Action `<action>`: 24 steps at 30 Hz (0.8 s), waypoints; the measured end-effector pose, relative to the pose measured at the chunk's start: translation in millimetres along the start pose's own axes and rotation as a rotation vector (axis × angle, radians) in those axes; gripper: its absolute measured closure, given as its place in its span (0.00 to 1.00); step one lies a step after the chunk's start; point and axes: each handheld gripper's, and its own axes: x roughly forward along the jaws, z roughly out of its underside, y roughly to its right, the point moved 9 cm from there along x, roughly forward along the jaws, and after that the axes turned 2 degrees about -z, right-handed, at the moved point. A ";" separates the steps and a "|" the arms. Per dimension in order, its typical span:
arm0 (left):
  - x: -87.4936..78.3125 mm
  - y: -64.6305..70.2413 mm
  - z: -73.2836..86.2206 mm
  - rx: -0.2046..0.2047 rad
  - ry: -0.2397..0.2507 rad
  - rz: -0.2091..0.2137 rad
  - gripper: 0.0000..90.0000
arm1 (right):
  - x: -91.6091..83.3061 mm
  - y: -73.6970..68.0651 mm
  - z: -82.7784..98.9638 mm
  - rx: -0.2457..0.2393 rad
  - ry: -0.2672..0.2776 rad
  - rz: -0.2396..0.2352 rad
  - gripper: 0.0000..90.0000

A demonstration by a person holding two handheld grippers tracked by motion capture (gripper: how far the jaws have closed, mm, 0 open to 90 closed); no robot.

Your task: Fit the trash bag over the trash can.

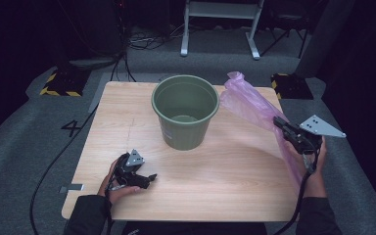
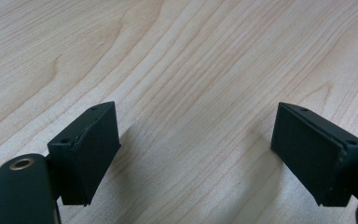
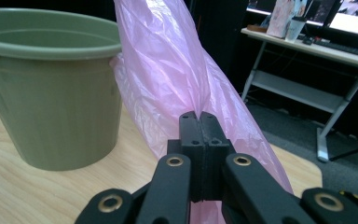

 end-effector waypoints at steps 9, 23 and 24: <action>-0.1 -0.1 0.1 0.000 -0.002 0.000 0.16 | -12.5 5.0 -24.9 -0.020 0.035 0.024 1.00; -0.1 0.0 0.1 0.000 -0.002 0.000 0.16 | -28.7 13.4 -42.5 -0.033 0.072 0.042 1.00; -0.1 0.0 0.1 0.000 -0.002 0.000 0.16 | -28.1 11.7 -43.3 -0.038 0.071 0.037 1.00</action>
